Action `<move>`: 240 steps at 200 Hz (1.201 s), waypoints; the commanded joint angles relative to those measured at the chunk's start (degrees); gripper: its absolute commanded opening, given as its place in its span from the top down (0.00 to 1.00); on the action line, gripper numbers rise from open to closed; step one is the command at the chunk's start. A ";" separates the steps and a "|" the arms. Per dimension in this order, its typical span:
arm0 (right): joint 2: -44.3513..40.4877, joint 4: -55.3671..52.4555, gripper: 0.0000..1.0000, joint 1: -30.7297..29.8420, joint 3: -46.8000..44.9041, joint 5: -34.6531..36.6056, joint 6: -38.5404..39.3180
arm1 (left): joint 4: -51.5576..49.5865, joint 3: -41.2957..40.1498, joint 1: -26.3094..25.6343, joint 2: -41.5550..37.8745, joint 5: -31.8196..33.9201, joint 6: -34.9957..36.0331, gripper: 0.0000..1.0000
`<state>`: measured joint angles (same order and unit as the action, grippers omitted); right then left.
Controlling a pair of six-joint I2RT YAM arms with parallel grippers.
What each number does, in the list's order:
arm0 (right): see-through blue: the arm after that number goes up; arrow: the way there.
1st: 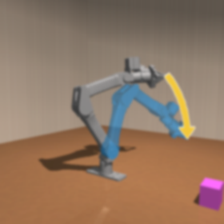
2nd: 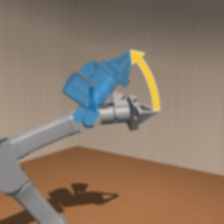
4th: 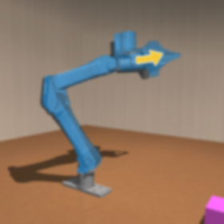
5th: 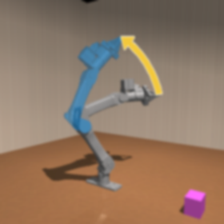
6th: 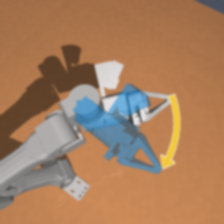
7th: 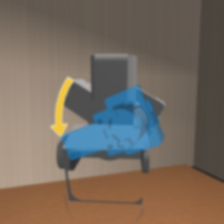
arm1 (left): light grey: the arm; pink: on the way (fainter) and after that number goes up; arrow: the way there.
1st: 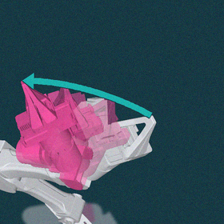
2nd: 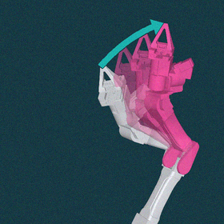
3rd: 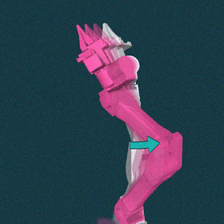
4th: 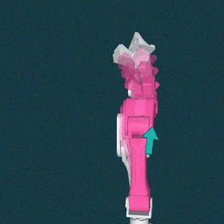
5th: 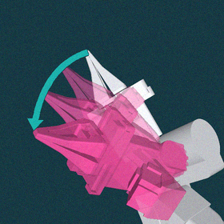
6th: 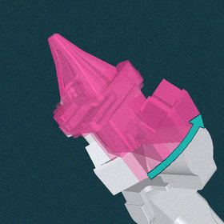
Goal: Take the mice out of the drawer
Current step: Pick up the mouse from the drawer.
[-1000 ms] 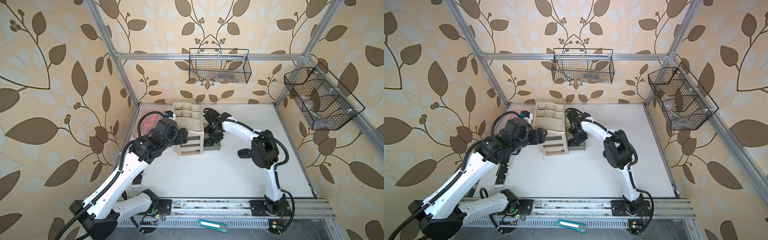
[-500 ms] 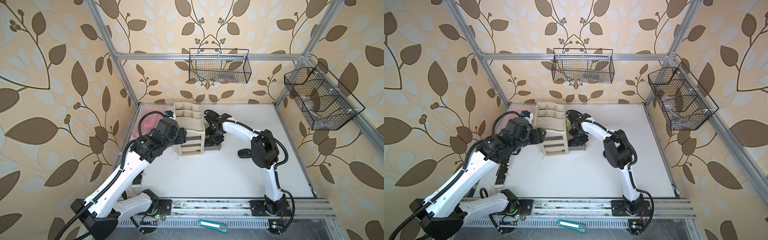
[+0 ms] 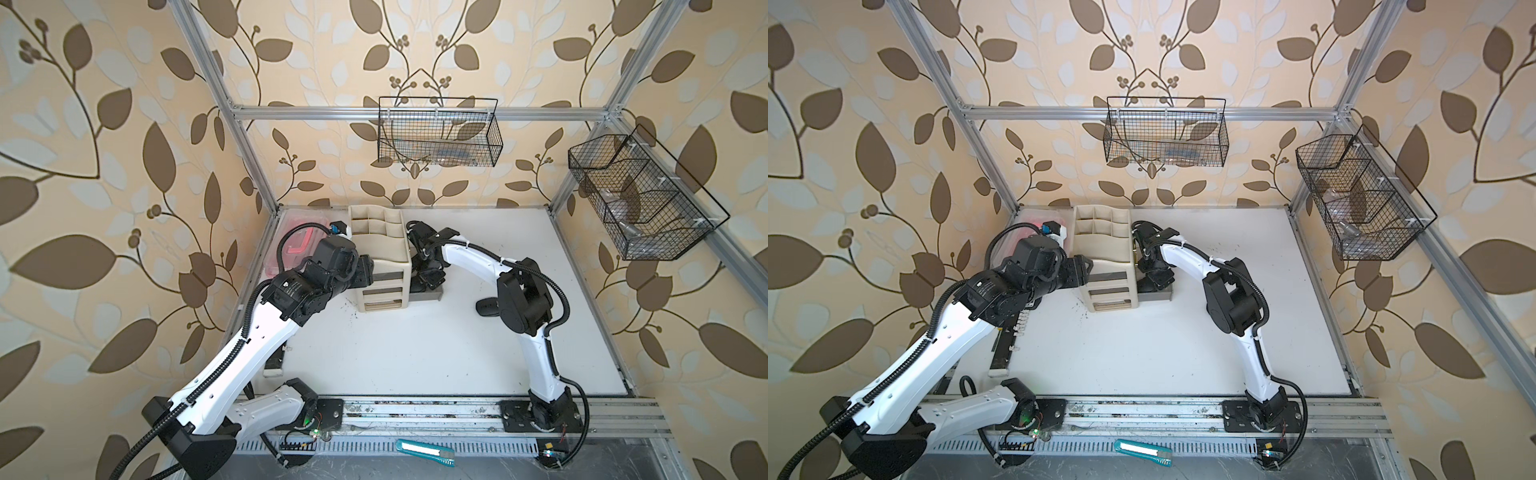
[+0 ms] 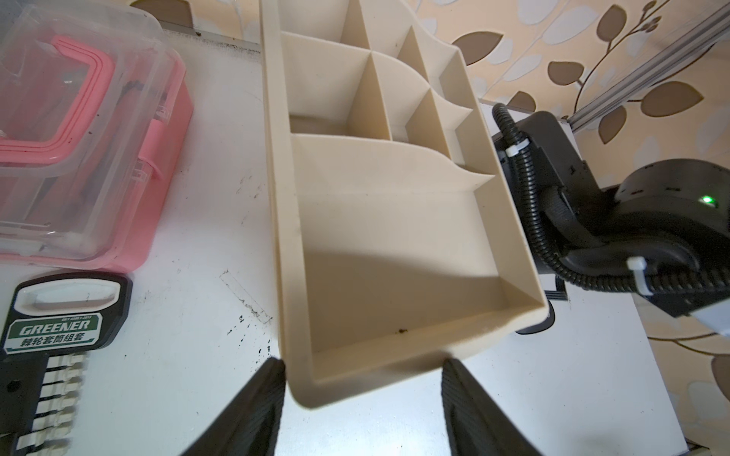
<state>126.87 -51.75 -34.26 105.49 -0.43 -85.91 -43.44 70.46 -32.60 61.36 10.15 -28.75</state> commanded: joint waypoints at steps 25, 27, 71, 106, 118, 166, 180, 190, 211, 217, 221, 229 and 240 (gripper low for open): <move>2.94 -2.48 0.24 -0.01 1.21 2.07 -1.89 | 0.82 -0.66 -0.12 -1.20 2.15 -1.04 0.35; 2.92 -2.42 0.24 -0.02 1.21 2.09 -1.89 | 0.81 -0.62 -0.10 -1.23 2.24 -1.04 0.35; 2.88 -2.58 0.31 0.16 1.21 3.22 -1.89 | 0.40 -0.84 -0.11 -1.31 3.02 -1.13 0.35; 1.53 -2.28 0.35 0.35 1.37 5.75 -1.22 | 0.24 -1.11 -0.07 -1.82 3.29 -1.20 0.35; 1.71 -2.07 0.35 0.34 1.32 5.34 -0.92 | 0.29 -1.02 0.04 -1.86 3.25 -1.22 0.35; 3.05 -1.61 0.30 -0.32 0.24 3.60 -0.82 | 0.86 -1.31 0.05 -2.03 2.78 -1.48 0.34; 3.78 -1.71 0.31 -0.46 0.59 3.09 -0.66 | 0.90 -1.30 0.01 -2.12 2.88 -1.46 0.35; 4.13 -1.94 0.31 -0.46 0.59 2.89 -0.67 | 0.90 -1.29 0.08 -2.28 2.95 -1.44 0.35; 4.35 -2.48 0.33 -0.48 0.84 3.51 -0.49 | 0.81 -1.20 0.07 -2.39 3.12 -1.42 0.34; 4.41 -2.66 0.33 -0.47 0.98 3.70 -0.32 | 0.80 -1.18 0.02 -2.39 3.12 -1.35 0.34; 4.32 -2.87 0.34 -0.46 1.10 3.78 -0.23 | 0.81 -1.19 0.07 -2.39 3.20 -1.41 0.34; 4.26 -3.16 0.36 -0.46 1.18 4.02 -0.13 | 0.90 -1.20 0.00 -2.39 3.21 -1.44 0.34; 3.99 -3.27 0.38 -0.55 1.29 4.29 -0.05 | 0.98 -1.19 0.07 -2.45 3.25 -1.48 0.34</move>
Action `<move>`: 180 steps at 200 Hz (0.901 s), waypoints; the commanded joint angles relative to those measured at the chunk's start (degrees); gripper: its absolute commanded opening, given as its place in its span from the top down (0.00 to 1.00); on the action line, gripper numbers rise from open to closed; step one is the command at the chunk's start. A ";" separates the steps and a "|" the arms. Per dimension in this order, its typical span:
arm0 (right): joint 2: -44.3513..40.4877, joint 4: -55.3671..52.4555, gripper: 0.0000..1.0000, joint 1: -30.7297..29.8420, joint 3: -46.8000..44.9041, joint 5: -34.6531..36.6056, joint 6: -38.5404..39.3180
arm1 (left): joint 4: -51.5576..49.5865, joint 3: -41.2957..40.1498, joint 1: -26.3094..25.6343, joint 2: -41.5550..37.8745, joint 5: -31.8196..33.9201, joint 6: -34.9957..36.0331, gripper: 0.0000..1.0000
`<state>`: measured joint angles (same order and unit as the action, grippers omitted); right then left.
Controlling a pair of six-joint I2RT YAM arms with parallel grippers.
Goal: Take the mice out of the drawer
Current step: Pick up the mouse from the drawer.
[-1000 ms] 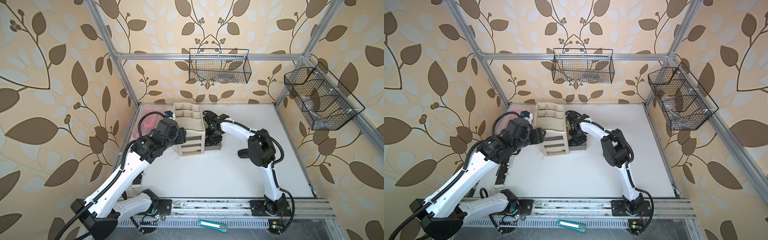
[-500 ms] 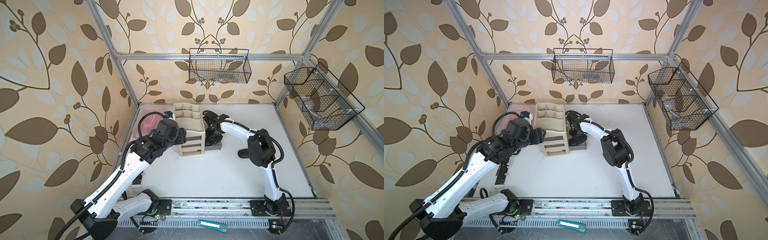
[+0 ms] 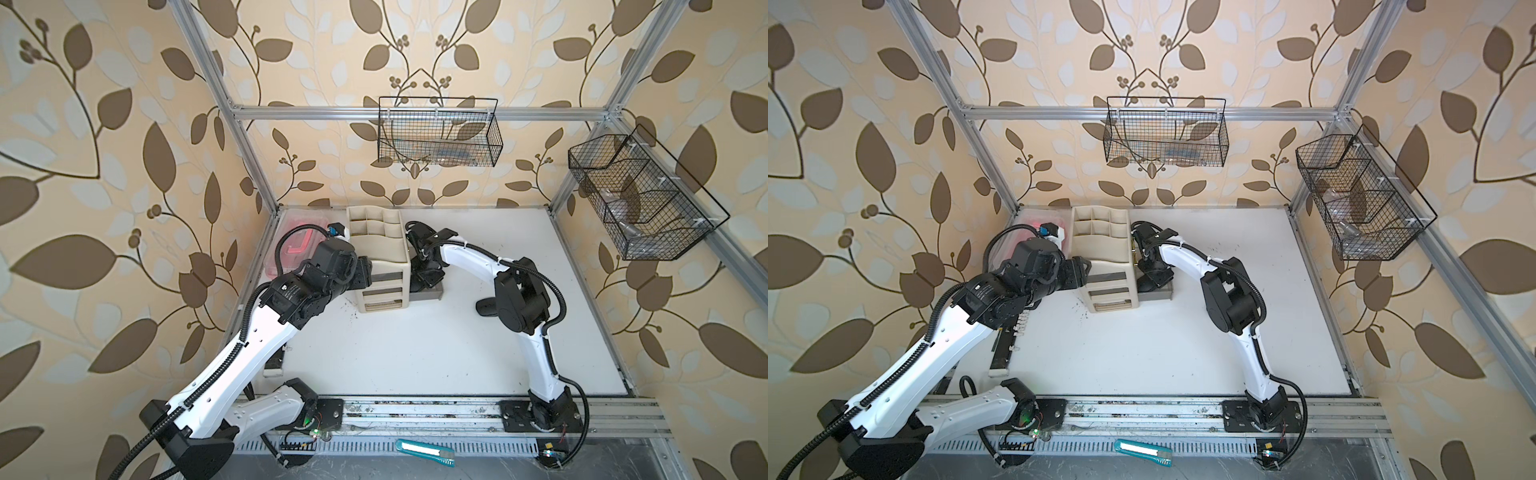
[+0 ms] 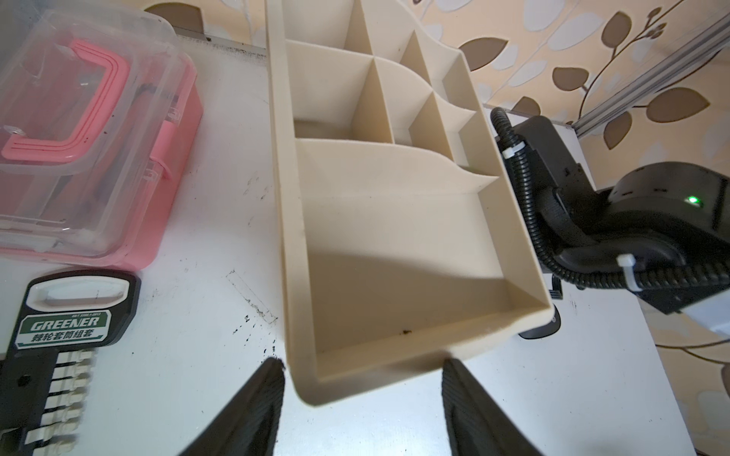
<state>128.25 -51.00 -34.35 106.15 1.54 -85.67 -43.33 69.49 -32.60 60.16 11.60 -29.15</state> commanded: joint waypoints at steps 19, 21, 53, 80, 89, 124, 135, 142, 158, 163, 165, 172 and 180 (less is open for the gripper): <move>2.30 -4.25 0.40 -0.45 0.85 2.90 -0.29 | 0.97 -0.32 0.11 -1.19 1.85 -1.07 0.34; 2.35 -4.32 0.41 -0.48 0.89 2.98 -0.24 | 0.97 -0.32 0.13 -1.19 1.85 -1.06 0.34; 2.01 -4.97 0.44 -0.63 2.70 4.05 0.14 | 0.97 -0.41 0.12 -1.27 1.98 -1.09 0.34; 1.22 -6.30 0.45 -0.72 5.28 6.33 0.76 | 0.88 -0.36 0.13 -1.36 2.16 -1.09 0.33; 0.78 -6.30 0.45 -0.73 5.39 6.70 0.78 | 0.88 -0.40 0.12 -1.36 2.20 -1.09 0.33; 0.05 -5.59 0.45 -0.94 5.42 6.82 1.26 | 0.89 -0.34 0.18 -1.27 2.33 -1.09 0.30; 0.22 -5.78 0.44 -0.90 5.41 6.59 1.56 | 0.80 -0.37 0.17 -1.35 2.31 -1.05 0.30; 0.39 -5.86 0.42 -0.98 5.32 5.79 1.58 | 0.79 -0.39 0.17 -1.36 2.38 -1.04 0.30; 0.60 -5.82 0.40 -1.40 5.03 3.85 1.21 | 0.96 -0.50 0.22 -1.45 2.22 -1.11 0.30; 0.67 -5.84 0.38 -1.63 5.10 3.69 1.12 | 0.97 -0.61 0.17 -1.45 2.16 -1.16 0.30; 0.68 -5.83 0.38 -1.67 5.12 3.68 1.12 | 0.95 -0.50 0.17 -1.38 2.15 -1.17 0.30; 0.66 -5.74 0.35 -1.86 5.21 3.39 0.90 | 0.97 -0.54 0.17 -1.23 2.03 -1.16 0.30; 0.97 -5.65 0.34 -1.86 5.14 2.75 0.56 | 0.95 -0.38 0.22 -1.10 1.86 -1.17 0.31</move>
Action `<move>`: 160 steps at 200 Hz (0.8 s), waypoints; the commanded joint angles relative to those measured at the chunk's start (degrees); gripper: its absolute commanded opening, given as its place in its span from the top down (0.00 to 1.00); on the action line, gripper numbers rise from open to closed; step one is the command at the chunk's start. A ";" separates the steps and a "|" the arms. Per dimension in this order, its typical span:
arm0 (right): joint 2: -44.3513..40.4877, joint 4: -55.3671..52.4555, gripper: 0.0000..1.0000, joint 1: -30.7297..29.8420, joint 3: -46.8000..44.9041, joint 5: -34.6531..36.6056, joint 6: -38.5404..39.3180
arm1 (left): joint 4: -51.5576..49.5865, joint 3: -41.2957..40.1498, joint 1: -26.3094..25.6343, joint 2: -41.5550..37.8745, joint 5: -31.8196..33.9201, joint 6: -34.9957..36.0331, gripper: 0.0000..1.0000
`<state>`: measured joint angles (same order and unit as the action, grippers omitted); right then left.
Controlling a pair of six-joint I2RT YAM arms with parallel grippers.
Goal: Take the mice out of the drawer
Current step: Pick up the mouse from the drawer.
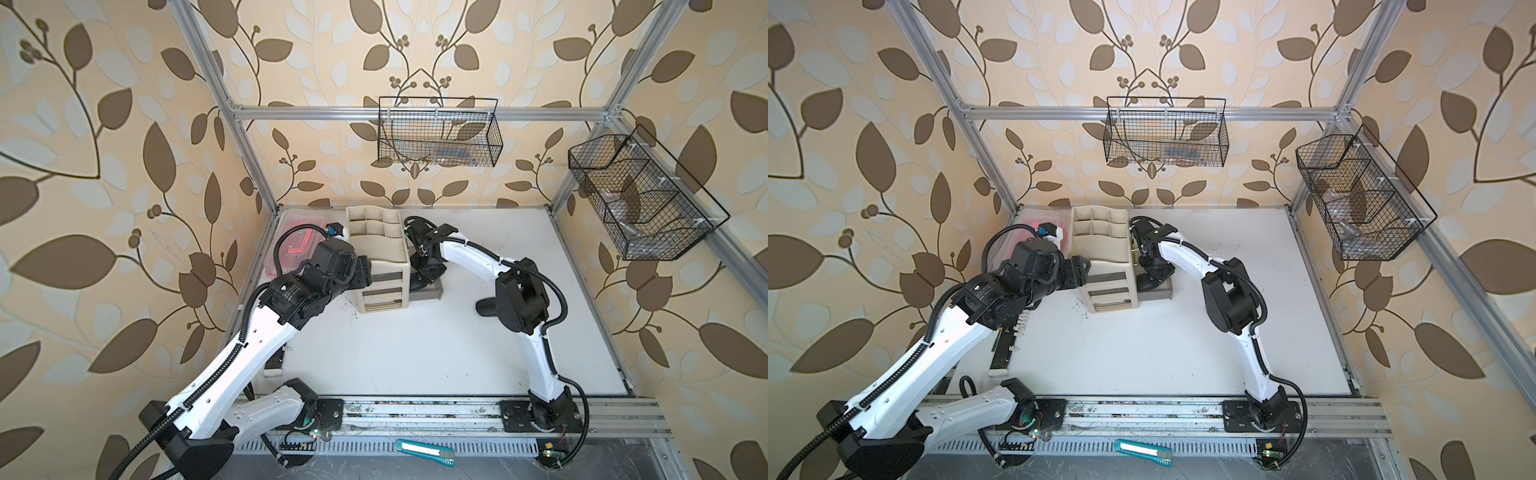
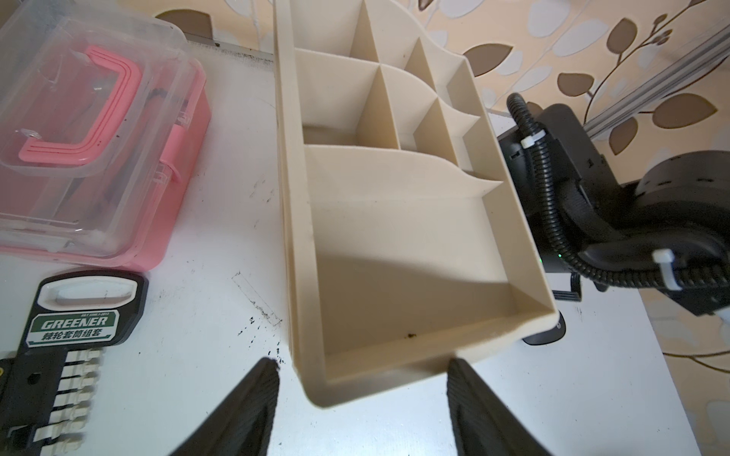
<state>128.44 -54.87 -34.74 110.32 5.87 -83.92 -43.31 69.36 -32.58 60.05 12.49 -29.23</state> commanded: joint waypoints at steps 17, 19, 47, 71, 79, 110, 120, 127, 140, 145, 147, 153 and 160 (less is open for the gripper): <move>1.81 -1.57 0.33 -1.41 0.75 -3.57 -1.86 | 1.11 -0.34 0.19 -0.90 0.70 -1.17 0.31; 1.88 -1.62 0.33 -1.45 0.81 -3.58 -1.99 | 1.16 -0.36 0.16 -0.90 0.72 -1.18 0.31; 3.03 -0.99 0.28 -1.72 0.86 -3.91 -2.77 | 0.90 -0.43 0.16 -0.99 0.91 -1.18 0.31; 4.15 -0.82 0.27 -1.64 1.37 -3.77 -3.02 | 0.86 -0.94 0.16 -1.16 1.18 -1.25 0.31; 4.43 -0.88 0.27 -1.56 1.39 -3.75 -3.11 | 0.95 -1.19 0.23 -1.23 1.13 -1.30 0.31; 5.31 -0.95 0.27 -1.49 1.47 -2.83 -3.34 | 1.02 -1.12 0.24 -1.34 1.22 -1.33 0.31; 5.21 -1.05 0.29 -1.41 1.39 -2.22 -3.28 | 0.95 -0.97 0.26 -1.43 1.22 -1.30 0.31; 5.23 -0.88 0.29 -1.35 1.29 -1.85 -3.24 | 0.82 -0.92 0.25 -1.51 1.35 -1.26 0.31; 5.50 -0.94 0.28 -1.04 1.47 -1.60 -3.13 | 0.90 -1.09 0.32 -1.69 1.46 -1.21 0.31; 5.65 -0.92 0.27 -0.95 1.40 -1.71 -3.09 | 0.94 -1.16 0.27 -1.69 1.48 -1.24 0.31; 5.72 -0.93 0.27 -0.94 1.34 -1.84 -3.14 | 0.95 -1.20 0.31 -1.69 1.48 -1.24 0.31; 5.77 -0.89 0.27 -0.92 1.42 -2.13 -3.18 | 1.03 -1.24 0.32 -1.78 1.48 -1.20 0.31; 5.81 -0.74 0.27 -1.00 1.39 -2.26 -3.18 | 0.97 -1.27 0.27 -1.69 1.53 -1.22 0.31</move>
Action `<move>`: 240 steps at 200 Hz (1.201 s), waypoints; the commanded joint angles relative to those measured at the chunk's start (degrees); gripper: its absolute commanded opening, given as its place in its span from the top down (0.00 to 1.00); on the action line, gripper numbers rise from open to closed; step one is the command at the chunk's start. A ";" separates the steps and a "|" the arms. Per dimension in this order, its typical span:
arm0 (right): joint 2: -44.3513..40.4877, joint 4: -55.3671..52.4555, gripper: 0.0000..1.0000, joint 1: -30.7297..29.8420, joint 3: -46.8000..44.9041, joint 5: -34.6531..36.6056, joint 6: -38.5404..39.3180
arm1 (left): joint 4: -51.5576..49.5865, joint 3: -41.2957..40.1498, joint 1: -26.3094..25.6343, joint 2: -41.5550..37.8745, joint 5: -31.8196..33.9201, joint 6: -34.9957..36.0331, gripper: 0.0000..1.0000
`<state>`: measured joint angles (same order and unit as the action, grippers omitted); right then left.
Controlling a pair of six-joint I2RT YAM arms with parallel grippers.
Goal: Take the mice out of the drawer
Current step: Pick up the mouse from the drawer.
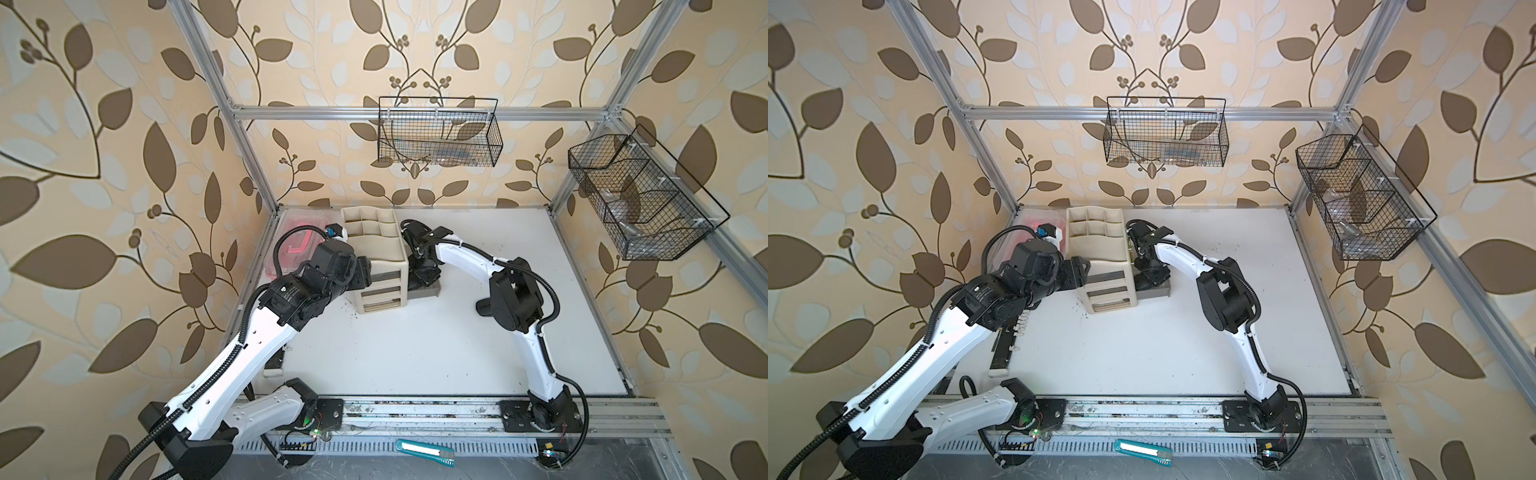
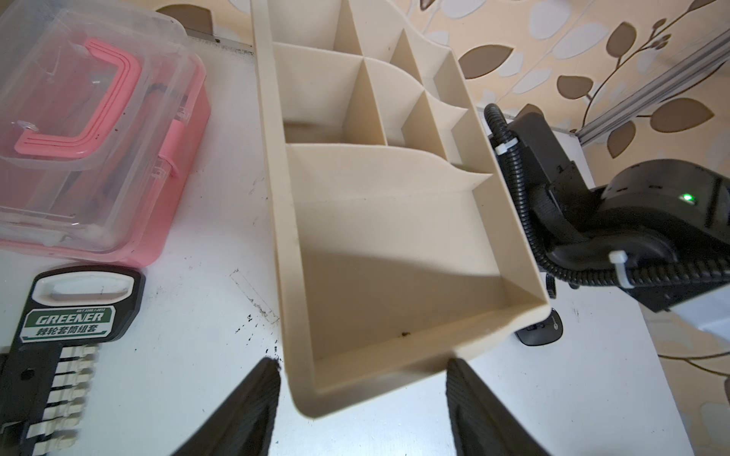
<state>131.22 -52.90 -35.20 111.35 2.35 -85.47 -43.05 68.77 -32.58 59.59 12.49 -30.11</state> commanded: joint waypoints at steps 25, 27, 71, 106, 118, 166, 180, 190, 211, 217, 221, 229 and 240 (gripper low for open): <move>3.00 -2.29 0.29 -0.57 0.42 1.85 -1.72 | 0.86 -0.67 0.32 -1.01 1.48 -0.32 0.31; 3.04 -2.29 0.29 -0.59 0.44 1.82 -1.72 | 0.86 -0.62 0.34 -0.98 1.44 -0.37 0.31; 2.14 -2.28 0.35 -0.65 0.34 2.93 -1.71 | 0.77 -0.60 0.36 -1.28 1.66 -0.48 0.31; 0.77 -2.22 0.39 -0.66 0.62 4.43 -1.22 | 0.77 -0.66 0.41 -1.31 1.66 -0.40 0.31; 0.49 -2.07 0.40 -0.66 0.77 4.68 -1.19 | 0.79 -0.59 0.49 -1.32 1.75 -0.48 0.31; -0.85 -1.83 0.42 -0.97 1.07 5.64 -0.22 | 0.86 -0.66 0.49 -1.32 2.05 -0.48 0.31; -1.47 -1.63 0.42 -0.92 1.15 5.95 0.11 | 0.86 -0.65 0.48 -1.23 1.84 -0.48 0.31; -1.92 -1.61 0.42 -0.94 1.02 6.38 0.21 | 0.86 -0.57 0.50 -1.23 1.83 -0.52 0.31; -1.75 -1.32 0.41 -0.93 0.75 5.56 -0.04 | 1.08 -0.64 0.56 -1.41 1.68 -0.56 0.31; -1.53 -1.44 0.41 -1.01 0.64 4.89 -0.36 | 1.21 -0.66 0.50 -1.45 1.57 -0.51 0.31; -1.27 -1.33 0.41 -1.02 0.61 4.66 -0.50 | 1.29 -0.72 0.51 -1.49 1.49 -0.61 0.31; -0.94 -1.06 0.39 -1.10 0.62 4.51 -0.53 | 1.34 -0.66 0.55 -1.41 1.32 -0.61 0.31; -0.49 -1.16 0.36 -1.10 0.61 4.46 -0.84 | 1.30 -0.57 0.56 -1.39 1.07 -0.66 0.31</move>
<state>130.89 -52.47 -35.38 111.46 6.50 -85.03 -42.78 68.49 -32.56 59.33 12.53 -30.26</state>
